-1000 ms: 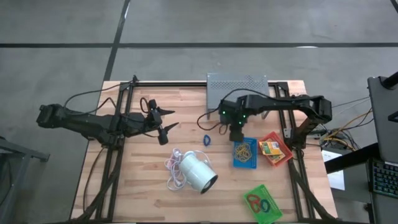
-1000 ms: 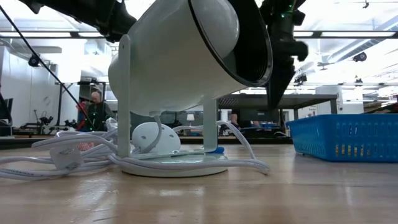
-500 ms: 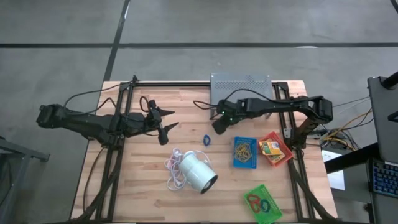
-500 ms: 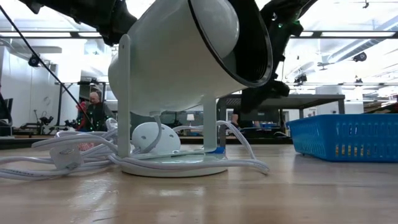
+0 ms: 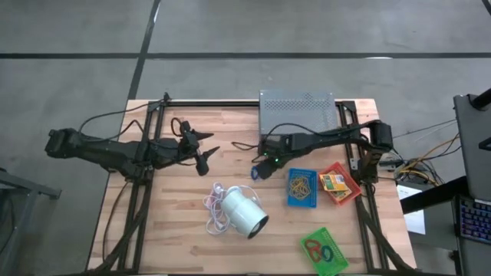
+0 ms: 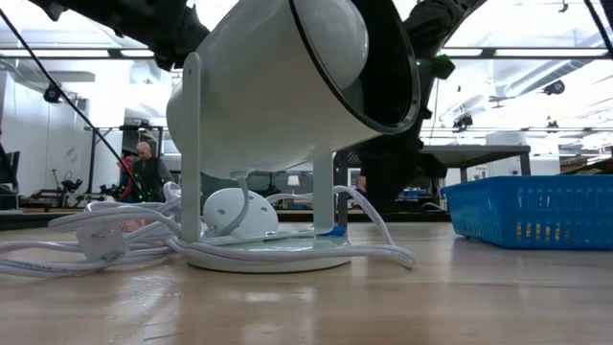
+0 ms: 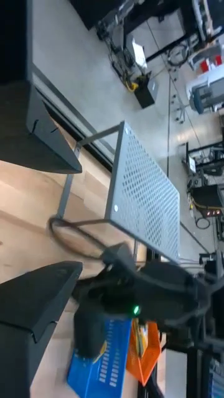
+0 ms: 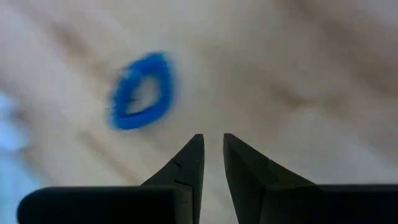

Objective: Pick & Place Office Desk Supplies
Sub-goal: Put the blue spring keychain into the green bin

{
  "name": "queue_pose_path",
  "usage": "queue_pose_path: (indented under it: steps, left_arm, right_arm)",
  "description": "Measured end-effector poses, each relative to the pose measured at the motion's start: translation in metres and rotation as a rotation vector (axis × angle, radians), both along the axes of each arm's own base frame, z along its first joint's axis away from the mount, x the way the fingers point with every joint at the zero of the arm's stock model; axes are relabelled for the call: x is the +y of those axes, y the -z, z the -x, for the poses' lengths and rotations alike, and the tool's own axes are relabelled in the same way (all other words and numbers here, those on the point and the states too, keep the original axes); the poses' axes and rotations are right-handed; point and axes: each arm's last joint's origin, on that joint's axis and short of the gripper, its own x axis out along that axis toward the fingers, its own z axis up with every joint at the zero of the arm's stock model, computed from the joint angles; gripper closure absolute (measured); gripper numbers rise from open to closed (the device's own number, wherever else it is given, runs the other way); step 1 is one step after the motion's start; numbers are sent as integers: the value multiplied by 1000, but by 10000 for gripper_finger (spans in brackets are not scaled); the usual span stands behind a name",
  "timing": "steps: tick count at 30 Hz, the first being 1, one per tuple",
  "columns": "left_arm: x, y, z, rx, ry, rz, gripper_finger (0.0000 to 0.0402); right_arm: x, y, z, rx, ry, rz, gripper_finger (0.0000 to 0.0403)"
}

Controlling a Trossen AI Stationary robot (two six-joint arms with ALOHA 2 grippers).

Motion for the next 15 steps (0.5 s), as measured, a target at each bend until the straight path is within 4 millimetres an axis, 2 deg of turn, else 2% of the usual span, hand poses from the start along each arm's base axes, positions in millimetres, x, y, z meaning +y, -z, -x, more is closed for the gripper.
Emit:
queue_pose_path:
  steps: [6,10,15]
  left_arm:
    - [2,0,0,1,-15,-4,156]
    - [2,1,1,16,-17,-5,158]
    - [3,3,1,30,-23,-7,156]
  right_arm:
    - [15,28,-18,-42,-61,-117,344]
    - [16,31,-27,-42,-67,-115,344]
    - [17,24,-33,-50,-143,-87,344]
